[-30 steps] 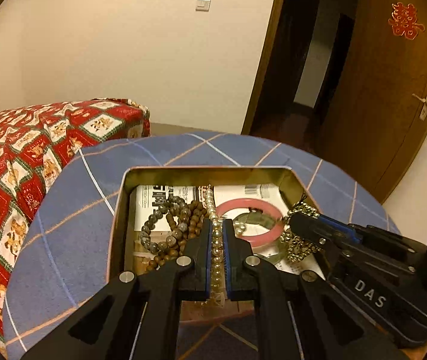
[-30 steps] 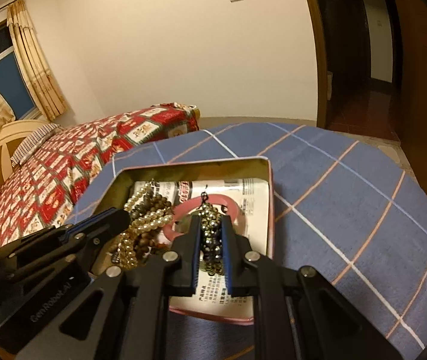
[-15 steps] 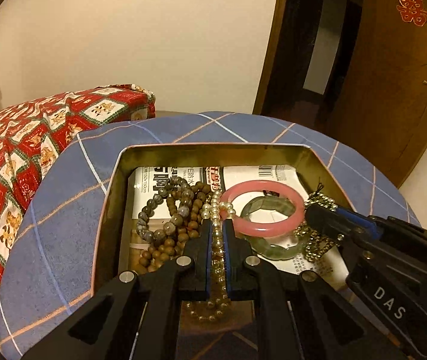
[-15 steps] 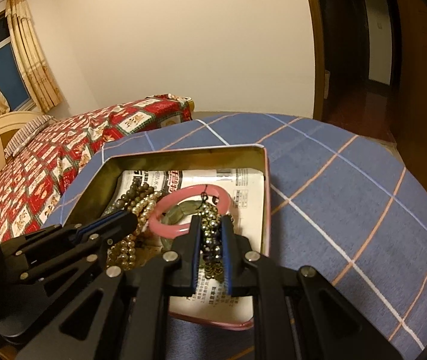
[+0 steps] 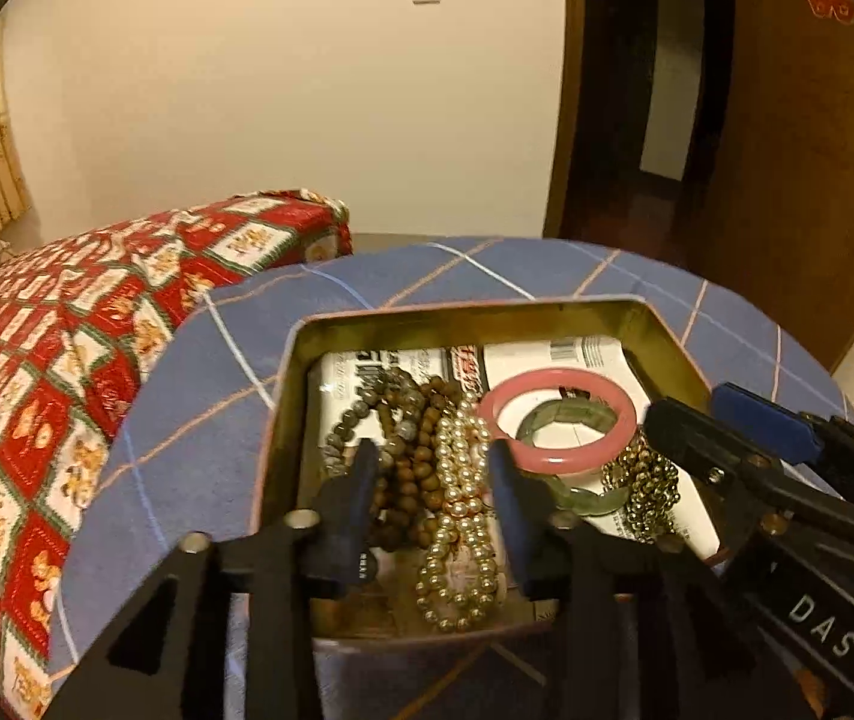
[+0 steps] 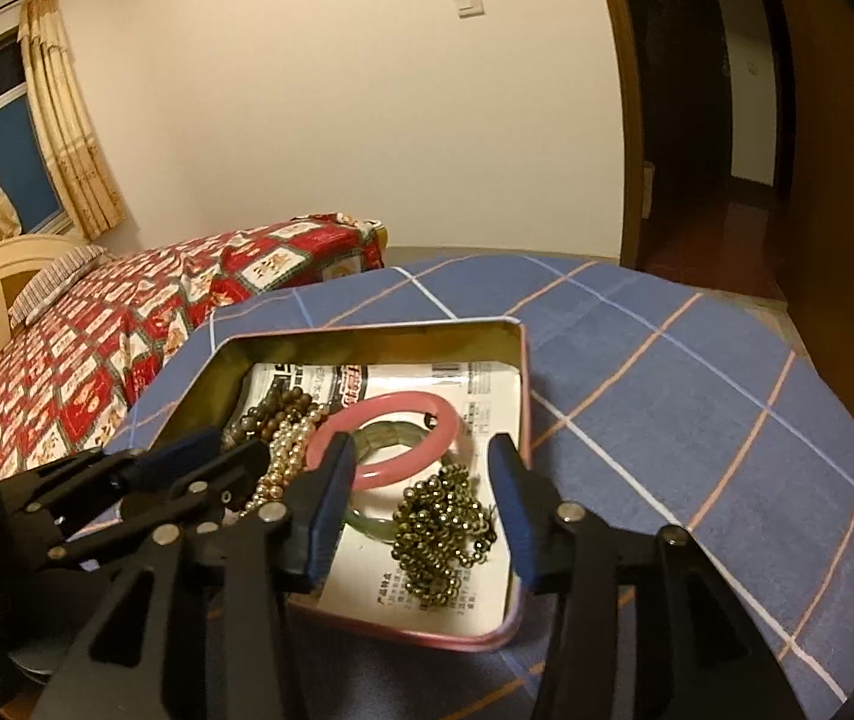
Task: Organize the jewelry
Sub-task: 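Open both grippers to release the necklaces into the pink tin, then withdraw both grippers from the tin toward the watch and gold beads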
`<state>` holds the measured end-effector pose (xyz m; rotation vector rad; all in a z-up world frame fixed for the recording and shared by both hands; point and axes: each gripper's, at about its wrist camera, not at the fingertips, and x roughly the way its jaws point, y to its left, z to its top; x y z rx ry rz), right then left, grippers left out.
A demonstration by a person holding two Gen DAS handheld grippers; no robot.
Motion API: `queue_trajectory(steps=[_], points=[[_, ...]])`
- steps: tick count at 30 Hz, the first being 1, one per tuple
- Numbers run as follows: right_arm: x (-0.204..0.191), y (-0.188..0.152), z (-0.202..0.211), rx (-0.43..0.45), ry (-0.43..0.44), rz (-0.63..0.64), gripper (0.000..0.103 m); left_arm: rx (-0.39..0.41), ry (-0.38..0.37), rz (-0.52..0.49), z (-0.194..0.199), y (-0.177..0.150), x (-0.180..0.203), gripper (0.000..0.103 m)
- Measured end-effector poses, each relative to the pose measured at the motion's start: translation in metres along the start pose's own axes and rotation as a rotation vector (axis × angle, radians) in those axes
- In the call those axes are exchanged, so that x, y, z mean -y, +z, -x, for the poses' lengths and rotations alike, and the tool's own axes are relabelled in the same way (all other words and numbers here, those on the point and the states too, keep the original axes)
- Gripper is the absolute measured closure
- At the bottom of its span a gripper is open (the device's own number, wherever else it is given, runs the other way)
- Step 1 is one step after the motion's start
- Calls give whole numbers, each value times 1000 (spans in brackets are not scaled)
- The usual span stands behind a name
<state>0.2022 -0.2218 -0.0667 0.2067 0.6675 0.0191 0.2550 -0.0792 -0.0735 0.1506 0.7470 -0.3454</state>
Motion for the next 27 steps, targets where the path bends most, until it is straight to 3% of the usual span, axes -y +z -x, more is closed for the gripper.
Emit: queue_trajectory(steps=[15,27], points=[[-9,-9,42,1,-32,-7,54,6,32,37,43,-15,-4,54],[-19,-31,65,-38,-52,5,54,-2,-21,139,80,-47,-11,54]])
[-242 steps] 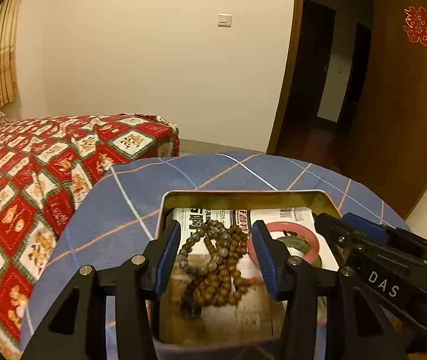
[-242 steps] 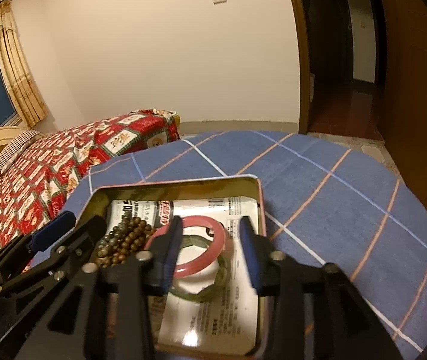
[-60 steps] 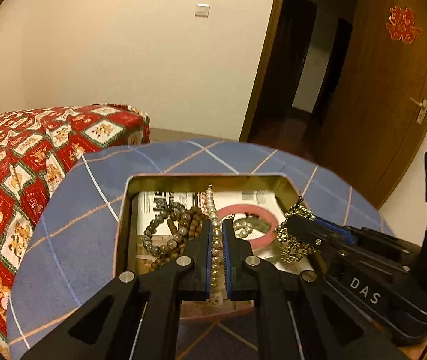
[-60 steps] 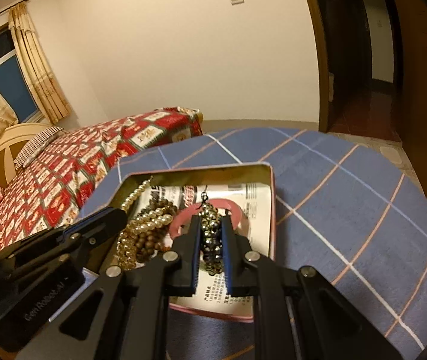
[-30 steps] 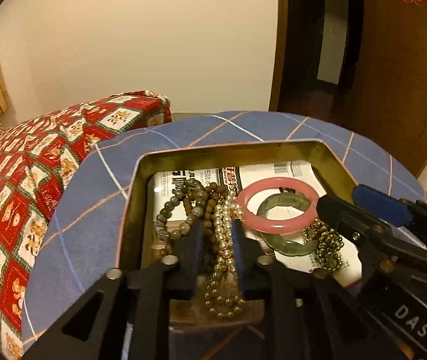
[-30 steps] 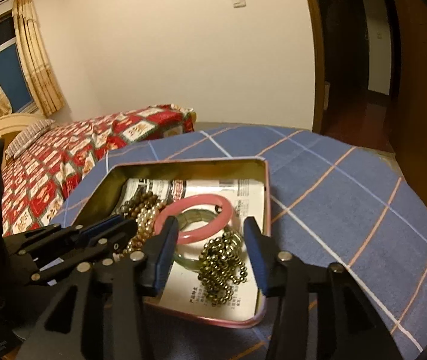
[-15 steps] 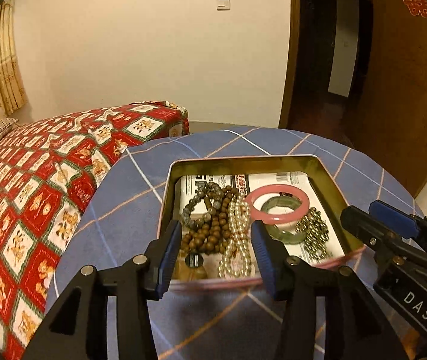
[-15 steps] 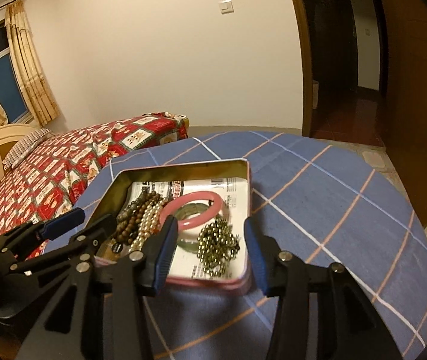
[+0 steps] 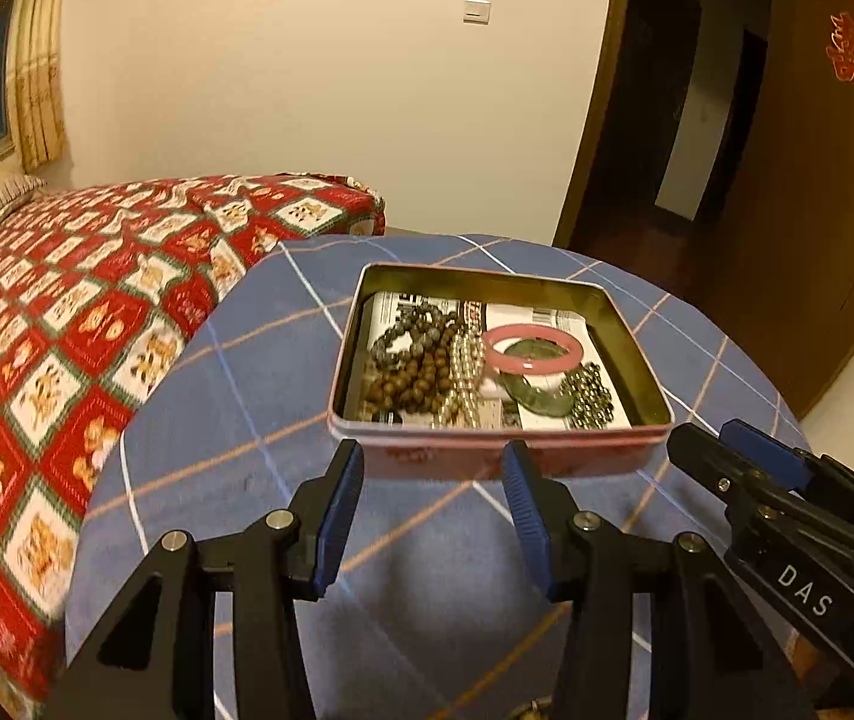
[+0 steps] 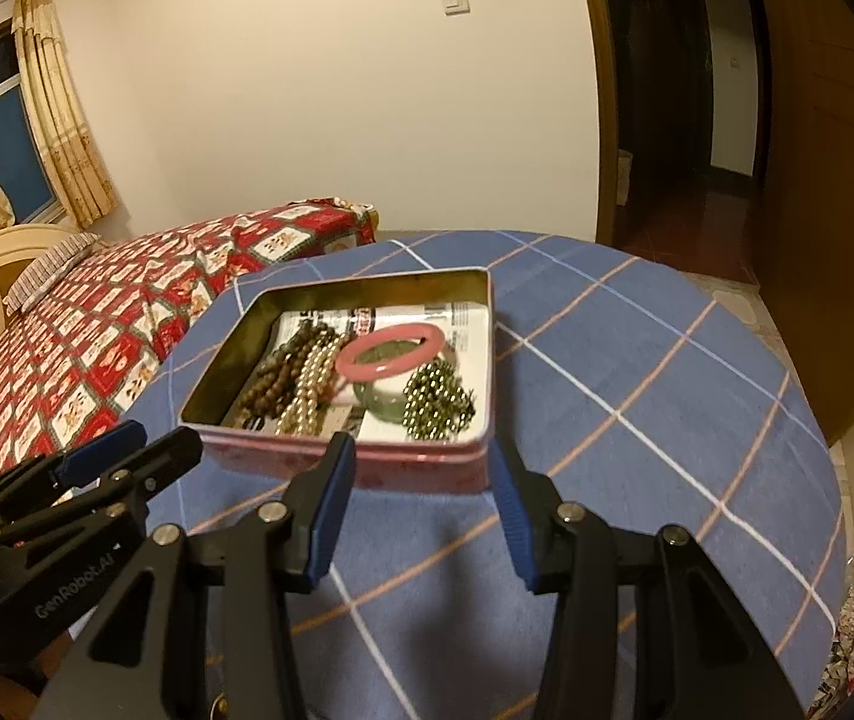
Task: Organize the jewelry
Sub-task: 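Withdraw both grippers from the tin toward the watch and gold beads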
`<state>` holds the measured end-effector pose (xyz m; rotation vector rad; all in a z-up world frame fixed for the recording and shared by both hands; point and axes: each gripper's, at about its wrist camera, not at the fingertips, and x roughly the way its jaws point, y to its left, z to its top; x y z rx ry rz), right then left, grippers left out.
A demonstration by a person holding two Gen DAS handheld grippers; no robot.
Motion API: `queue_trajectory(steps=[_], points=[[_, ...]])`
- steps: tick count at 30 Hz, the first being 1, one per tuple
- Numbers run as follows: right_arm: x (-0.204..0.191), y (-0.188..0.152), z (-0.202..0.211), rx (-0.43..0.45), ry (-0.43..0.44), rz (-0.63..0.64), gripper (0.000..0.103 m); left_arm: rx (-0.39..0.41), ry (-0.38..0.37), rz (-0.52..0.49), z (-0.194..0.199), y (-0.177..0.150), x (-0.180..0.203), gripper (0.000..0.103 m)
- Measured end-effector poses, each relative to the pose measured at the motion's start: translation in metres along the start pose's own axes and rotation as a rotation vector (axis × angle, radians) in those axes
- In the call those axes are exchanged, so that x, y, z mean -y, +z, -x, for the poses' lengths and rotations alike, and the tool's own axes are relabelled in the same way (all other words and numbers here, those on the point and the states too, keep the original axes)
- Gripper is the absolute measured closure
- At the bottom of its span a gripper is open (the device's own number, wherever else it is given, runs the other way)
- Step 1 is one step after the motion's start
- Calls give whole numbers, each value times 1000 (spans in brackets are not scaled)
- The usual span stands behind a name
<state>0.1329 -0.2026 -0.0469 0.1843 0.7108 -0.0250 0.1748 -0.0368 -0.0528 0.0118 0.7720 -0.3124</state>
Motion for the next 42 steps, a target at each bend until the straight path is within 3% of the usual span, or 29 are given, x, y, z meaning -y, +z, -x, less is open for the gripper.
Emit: queue_trajectory(steps=[19,31,36,42], points=[[-19,-32,42,19,12,58,54,45,33,-4,55,-38,-12,54],[-10,-62,50,-35,22,57,54,-3,90,39,61,-71,-48,54],[-9,-71,51,-58,33,64,54,-34,37,17,65,-83,-46,54],[-3,-74,53,-64,36,42,54,-97,-90,-23,70,-108,-27,54]])
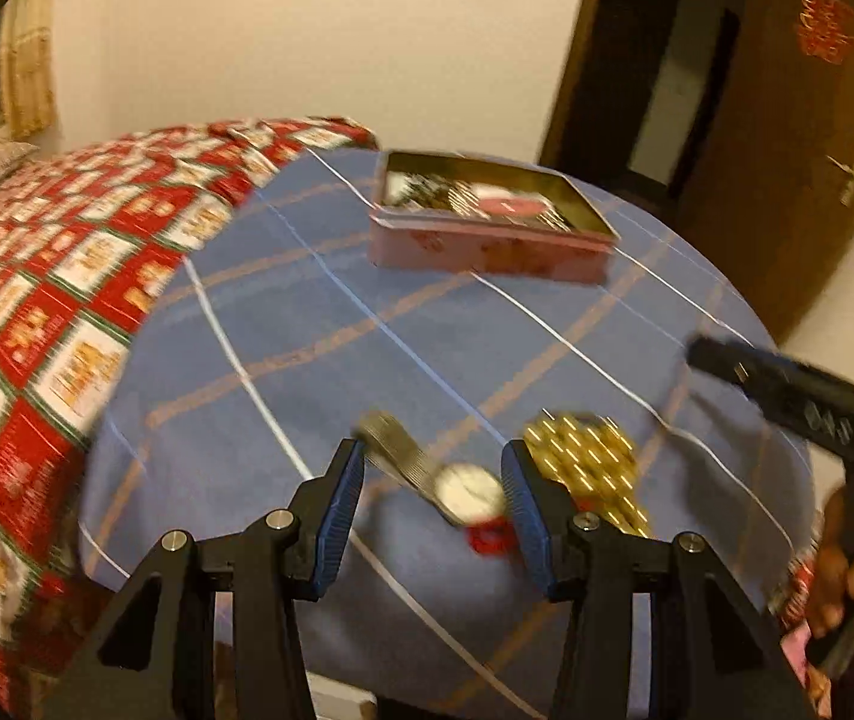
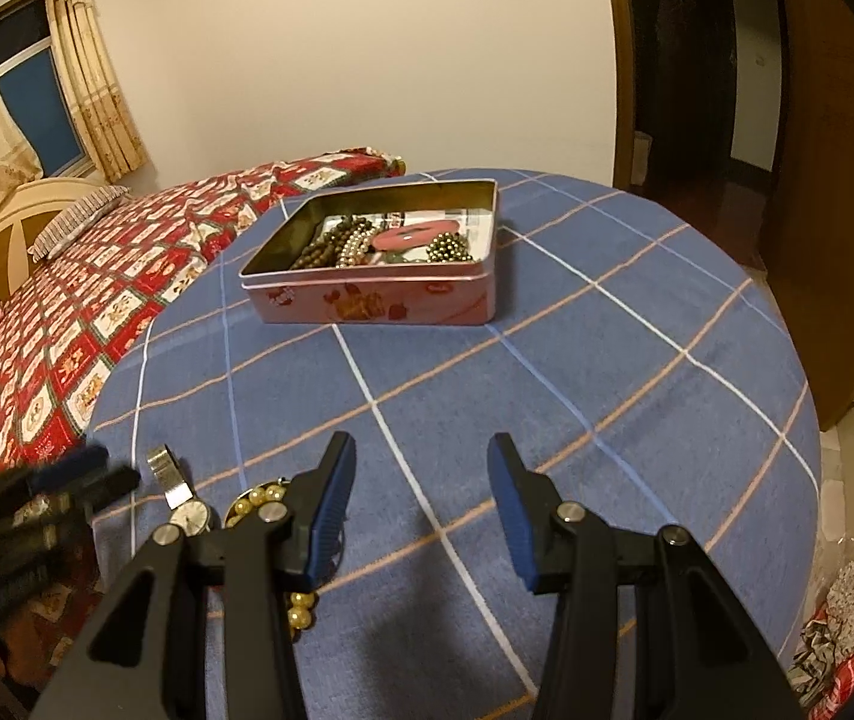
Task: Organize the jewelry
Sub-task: 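Withdraw both grippers from the tin toward the watch and gold beads, then grasp the red tassel with the left gripper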
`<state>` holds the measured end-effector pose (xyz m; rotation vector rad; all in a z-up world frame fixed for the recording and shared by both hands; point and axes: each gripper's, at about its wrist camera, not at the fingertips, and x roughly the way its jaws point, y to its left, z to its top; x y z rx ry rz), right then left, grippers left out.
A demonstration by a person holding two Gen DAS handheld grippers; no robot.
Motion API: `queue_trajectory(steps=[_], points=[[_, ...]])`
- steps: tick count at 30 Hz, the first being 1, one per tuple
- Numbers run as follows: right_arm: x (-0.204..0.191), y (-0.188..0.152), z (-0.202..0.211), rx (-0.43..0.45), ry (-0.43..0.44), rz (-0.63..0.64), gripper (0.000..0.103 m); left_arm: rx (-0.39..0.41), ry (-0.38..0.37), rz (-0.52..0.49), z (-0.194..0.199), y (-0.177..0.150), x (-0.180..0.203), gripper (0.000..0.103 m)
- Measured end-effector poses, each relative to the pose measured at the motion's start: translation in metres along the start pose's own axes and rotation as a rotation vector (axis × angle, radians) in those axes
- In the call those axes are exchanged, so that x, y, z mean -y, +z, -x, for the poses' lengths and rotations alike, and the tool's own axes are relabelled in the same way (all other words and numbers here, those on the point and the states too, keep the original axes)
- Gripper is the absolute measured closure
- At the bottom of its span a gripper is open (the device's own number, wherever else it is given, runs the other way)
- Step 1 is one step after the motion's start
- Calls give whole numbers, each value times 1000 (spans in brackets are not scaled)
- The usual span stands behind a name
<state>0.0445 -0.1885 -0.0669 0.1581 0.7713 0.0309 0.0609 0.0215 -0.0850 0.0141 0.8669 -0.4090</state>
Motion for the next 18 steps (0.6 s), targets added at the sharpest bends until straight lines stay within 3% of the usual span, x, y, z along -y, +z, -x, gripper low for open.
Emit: queue_trajectory(steps=[2,8,13,15,16,18], points=[[1,0,1,1,2,-5,54,-17,-50,-16,-1,-7,8,54],[3,-1,3,0,6,-10,54,-23,-93,-95,-2,-17,35,54],[5,0,6,2,12,-25,54,-42,-29,-110,-18,-19,44,55],[6,0,7,6,12,-26,54,-39,-10,-133,-19,-20,44,66],[7,1,8,8,12,-27,54,-38,4,-153,-19,-21,45,83],[8,1,9,11,12,-30,54,-50,-12,-149,-20,-22,40,91]])
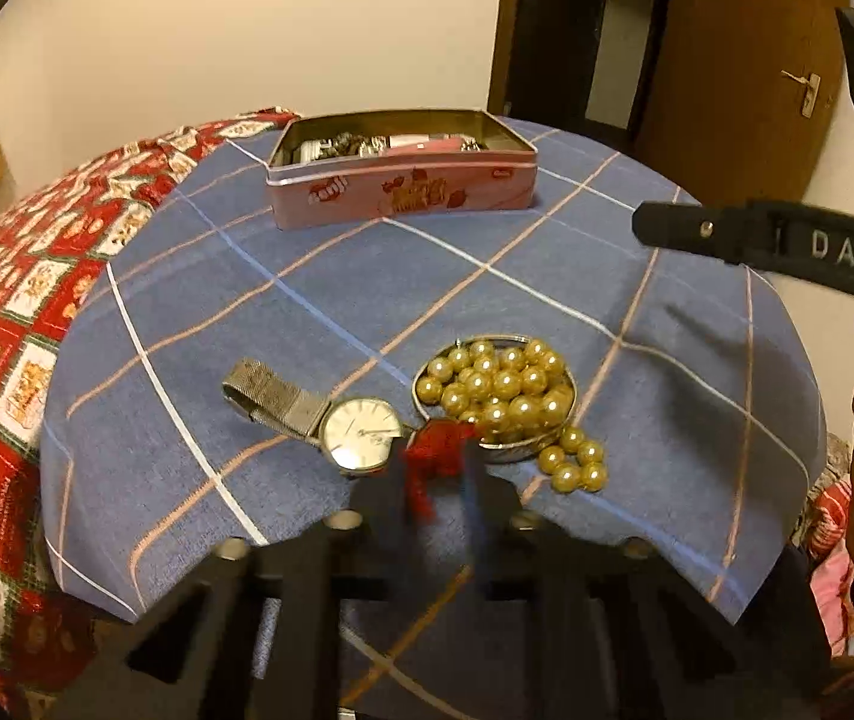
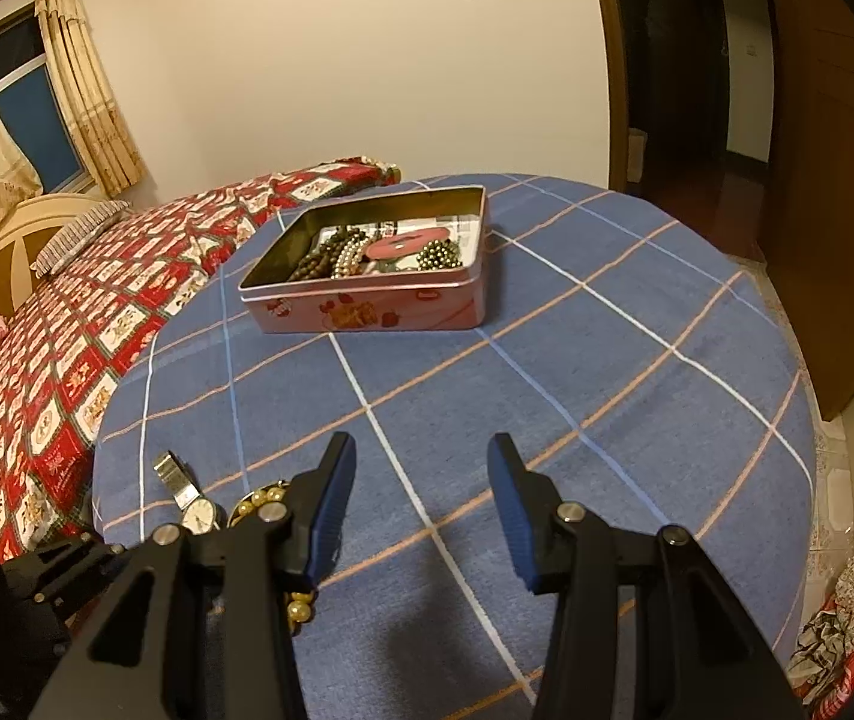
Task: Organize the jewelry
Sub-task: 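Grasp the red tassel with the left gripper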
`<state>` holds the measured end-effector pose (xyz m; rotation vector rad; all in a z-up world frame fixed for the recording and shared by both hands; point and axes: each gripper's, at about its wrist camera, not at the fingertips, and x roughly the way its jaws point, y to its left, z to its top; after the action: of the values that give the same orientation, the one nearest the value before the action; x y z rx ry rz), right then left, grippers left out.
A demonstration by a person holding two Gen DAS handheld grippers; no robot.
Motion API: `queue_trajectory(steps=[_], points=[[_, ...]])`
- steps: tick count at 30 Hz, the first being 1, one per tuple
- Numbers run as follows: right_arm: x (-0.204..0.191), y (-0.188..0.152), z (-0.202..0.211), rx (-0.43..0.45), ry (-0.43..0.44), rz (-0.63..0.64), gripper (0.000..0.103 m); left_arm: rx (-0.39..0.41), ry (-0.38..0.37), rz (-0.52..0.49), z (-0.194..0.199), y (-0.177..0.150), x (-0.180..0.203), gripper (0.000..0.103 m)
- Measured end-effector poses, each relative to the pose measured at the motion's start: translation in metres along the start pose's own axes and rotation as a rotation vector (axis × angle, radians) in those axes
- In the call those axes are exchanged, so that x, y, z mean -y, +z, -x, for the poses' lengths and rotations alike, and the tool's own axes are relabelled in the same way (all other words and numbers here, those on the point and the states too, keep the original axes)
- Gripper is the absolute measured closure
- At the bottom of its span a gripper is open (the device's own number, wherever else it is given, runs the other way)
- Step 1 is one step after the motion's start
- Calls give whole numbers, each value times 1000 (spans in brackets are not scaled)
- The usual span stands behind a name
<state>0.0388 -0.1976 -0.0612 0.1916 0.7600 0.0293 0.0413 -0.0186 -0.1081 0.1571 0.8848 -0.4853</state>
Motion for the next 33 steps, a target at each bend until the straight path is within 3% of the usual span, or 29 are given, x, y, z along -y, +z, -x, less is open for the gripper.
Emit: queue_trajectory(steps=[4,11,17,22,29,33], points=[[1,0,-1,-2,3,-9,54,13,-16,-3,4,0,-7,96],[1,0,-4,-12,13,-5,54,130,-93,31,35,17,-18,97],[-7,-3,-5,-26,83,13,55,239,-78,108,67,35,-43,97],[-32,-9,-10,-63,166,87,55,269,-46,143,78,39,-59,97],[-32,-16,-23,-111,125,81,58,263,-37,149,75,36,-63,97],[-39,-19,-18,-109,164,114,59,255,-34,149,72,34,-64,97]])
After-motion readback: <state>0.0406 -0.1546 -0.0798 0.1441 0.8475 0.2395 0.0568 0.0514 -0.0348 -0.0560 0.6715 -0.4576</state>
